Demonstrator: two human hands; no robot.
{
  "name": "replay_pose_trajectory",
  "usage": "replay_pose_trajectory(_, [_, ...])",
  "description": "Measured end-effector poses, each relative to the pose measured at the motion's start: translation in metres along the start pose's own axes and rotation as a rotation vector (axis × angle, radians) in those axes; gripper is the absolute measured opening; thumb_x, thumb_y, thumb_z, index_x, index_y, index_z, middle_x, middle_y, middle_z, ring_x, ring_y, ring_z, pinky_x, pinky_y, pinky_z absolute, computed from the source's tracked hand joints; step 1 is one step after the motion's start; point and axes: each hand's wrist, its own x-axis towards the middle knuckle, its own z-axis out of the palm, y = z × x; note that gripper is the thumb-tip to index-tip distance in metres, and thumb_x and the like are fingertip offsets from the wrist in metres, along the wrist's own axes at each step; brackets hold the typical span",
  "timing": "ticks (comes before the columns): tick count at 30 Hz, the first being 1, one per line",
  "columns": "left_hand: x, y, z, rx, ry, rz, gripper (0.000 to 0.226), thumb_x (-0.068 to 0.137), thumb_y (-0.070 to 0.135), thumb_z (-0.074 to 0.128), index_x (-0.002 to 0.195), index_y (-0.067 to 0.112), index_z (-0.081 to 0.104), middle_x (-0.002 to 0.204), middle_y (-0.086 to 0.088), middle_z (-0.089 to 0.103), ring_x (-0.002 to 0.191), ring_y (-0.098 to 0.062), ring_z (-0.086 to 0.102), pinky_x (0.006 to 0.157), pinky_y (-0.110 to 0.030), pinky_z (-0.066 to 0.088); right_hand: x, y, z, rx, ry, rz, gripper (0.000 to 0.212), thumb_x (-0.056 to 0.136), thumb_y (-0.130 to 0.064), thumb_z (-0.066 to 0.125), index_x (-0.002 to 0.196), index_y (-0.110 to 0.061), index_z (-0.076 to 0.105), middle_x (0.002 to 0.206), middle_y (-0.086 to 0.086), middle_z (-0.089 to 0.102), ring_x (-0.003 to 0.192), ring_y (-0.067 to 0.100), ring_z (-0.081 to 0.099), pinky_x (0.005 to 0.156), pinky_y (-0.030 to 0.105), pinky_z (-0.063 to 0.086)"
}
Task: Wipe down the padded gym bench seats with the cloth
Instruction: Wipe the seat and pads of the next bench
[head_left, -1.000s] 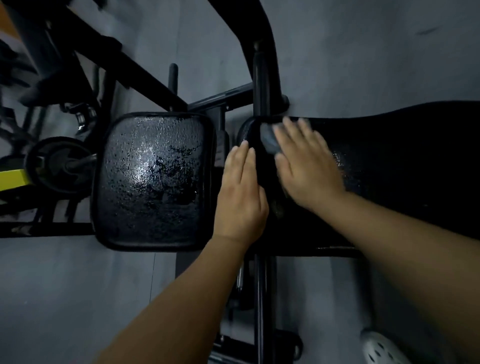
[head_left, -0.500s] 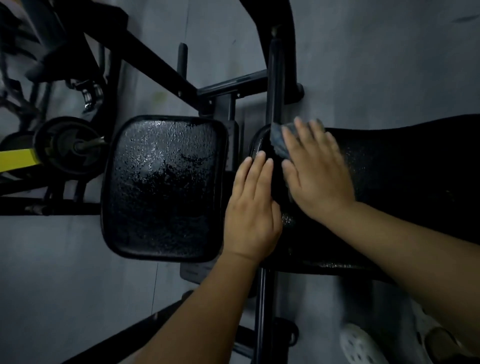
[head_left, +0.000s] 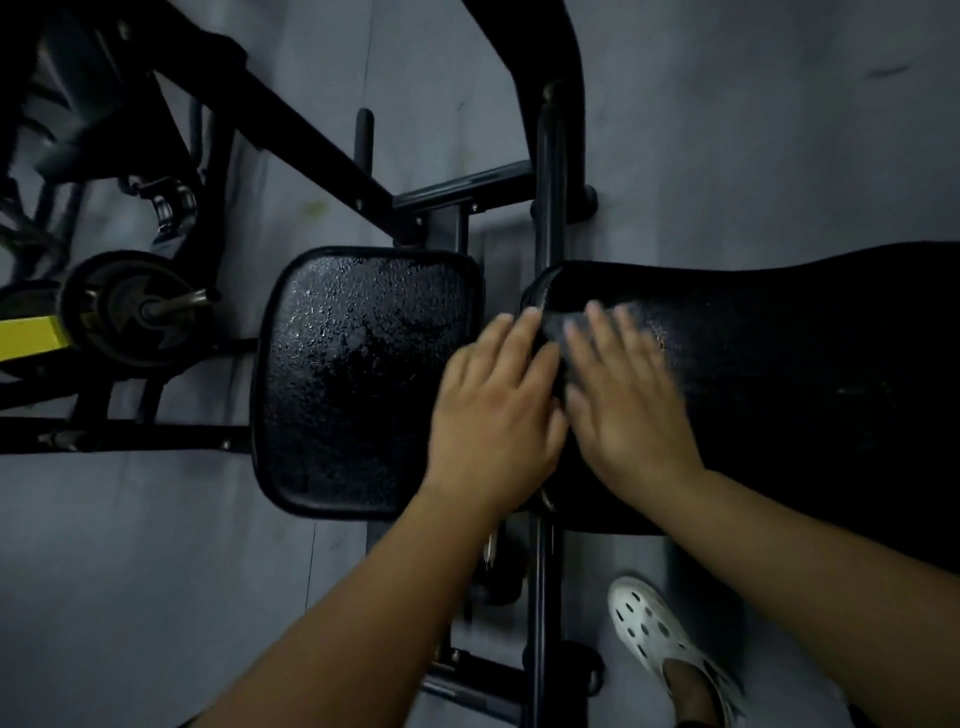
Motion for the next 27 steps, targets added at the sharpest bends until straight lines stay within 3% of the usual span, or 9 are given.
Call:
replay_pose_trajectory(3, [-0.016, -0.041, -0.014, 0.155, -0.049, -0.007, 0.055, 0.086, 0.041, 0.046, 0.136, 0.02, 0.056, 0.158, -0.006, 0.037, 0.146, -0.03, 0.03, 0.118, -0.049, 0.024, -0.047, 0.003, 0.007, -0.084, -0.046, -0.285, 0.059, 0.101, -0.039, 0.035, 0.155, -0.017, 0.032, 0.164, 0.011, 0.023, 0.153, 0.03, 0.016, 0.122, 0.048, 0.018])
replay_pose_trajectory(5, [-0.024, -0.06, -0.015, 0.173, -0.07, 0.031, 0.055, 0.092, 0.043, 0.044, 0.141, 0.019, 0.052, 0.16, -0.006, 0.033, 0.148, -0.029, 0.027, 0.12, -0.05, 0.021, -0.046, 0.018, 0.004, -0.101, -0.05, -0.351, 0.057, 0.101, -0.038, 0.035, 0.155, -0.018, 0.032, 0.163, 0.009, 0.026, 0.152, 0.029, 0.019, 0.121, 0.048, 0.021])
replay_pose_trajectory(9, [-0.027, -0.064, -0.012, 0.108, -0.035, 0.069, 0.054, 0.097, 0.04, 0.042, 0.143, 0.015, 0.05, 0.16, -0.008, 0.033, 0.15, -0.028, 0.024, 0.122, -0.049, 0.018, 0.022, -0.011, -0.003, 0.033, 0.085, 0.172, 0.061, 0.1, -0.039, 0.023, 0.156, -0.018, 0.028, 0.165, 0.006, 0.021, 0.154, 0.027, 0.012, 0.124, 0.048, 0.014])
replay_pose_trajectory(10, [-0.027, -0.064, -0.011, 0.092, -0.019, 0.07, 0.053, 0.096, 0.039, 0.042, 0.143, 0.014, 0.05, 0.159, -0.009, 0.034, 0.149, -0.028, 0.025, 0.122, -0.049, 0.019, 0.029, -0.026, -0.001, 0.041, 0.097, 0.184, 0.061, 0.099, -0.038, 0.023, 0.155, -0.018, 0.031, 0.165, 0.005, 0.023, 0.153, 0.028, 0.014, 0.124, 0.047, 0.014])
replay_pose_trajectory(14, [-0.026, -0.072, -0.011, 0.003, -0.011, 0.086, 0.054, 0.096, 0.032, 0.038, 0.142, 0.008, 0.05, 0.158, -0.011, 0.036, 0.148, -0.028, 0.028, 0.122, -0.045, 0.021, -0.024, -0.04, 0.014, -0.101, -0.007, -0.378, 0.048, 0.098, -0.035, 0.041, 0.142, -0.021, 0.053, 0.156, 0.002, 0.042, 0.149, 0.028, 0.029, 0.12, 0.047, 0.025])
replay_pose_trajectory(16, [-0.028, -0.077, -0.018, 0.026, -0.025, 0.093, 0.056, 0.094, 0.031, 0.036, 0.142, 0.007, 0.051, 0.157, -0.012, 0.037, 0.148, -0.028, 0.029, 0.121, -0.045, 0.022, -0.04, -0.018, 0.011, -0.095, -0.037, -0.512, 0.046, 0.1, -0.034, 0.042, 0.142, -0.02, 0.054, 0.157, 0.003, 0.041, 0.148, 0.026, 0.031, 0.119, 0.045, 0.026])
replay_pose_trajectory(22, [-0.045, -0.108, -0.031, 0.135, -0.021, 0.011, 0.06, 0.096, 0.044, 0.037, 0.148, 0.014, 0.045, 0.16, -0.006, 0.033, 0.15, -0.026, 0.024, 0.121, -0.05, 0.019, 0.049, -0.038, 0.005, 0.262, 0.182, 0.14, 0.05, 0.103, -0.029, 0.032, 0.146, -0.01, 0.048, 0.154, 0.008, 0.044, 0.147, 0.03, 0.031, 0.118, 0.05, 0.029])
replay_pose_trajectory(25, [-0.046, -0.114, -0.027, 0.122, 0.001, 0.026, 0.061, 0.096, 0.043, 0.037, 0.148, 0.011, 0.043, 0.16, -0.007, 0.034, 0.149, -0.025, 0.026, 0.121, -0.049, 0.021, 0.081, -0.098, 0.012, 0.495, 0.205, 0.112, 0.049, 0.103, -0.029, 0.034, 0.144, -0.008, 0.05, 0.152, 0.009, 0.047, 0.144, 0.029, 0.038, 0.118, 0.043, 0.031])
replay_pose_trajectory(27, [-0.045, -0.115, -0.027, 0.071, 0.017, 0.023, 0.06, 0.095, 0.039, 0.039, 0.146, 0.008, 0.044, 0.158, -0.01, 0.036, 0.148, -0.025, 0.028, 0.122, -0.047, 0.021, 0.063, -0.126, 0.022, 0.531, 0.135, 0.063, 0.05, 0.104, -0.03, 0.033, 0.148, -0.01, 0.045, 0.16, 0.007, 0.035, 0.152, 0.028, 0.019, 0.122, 0.04, 0.02])
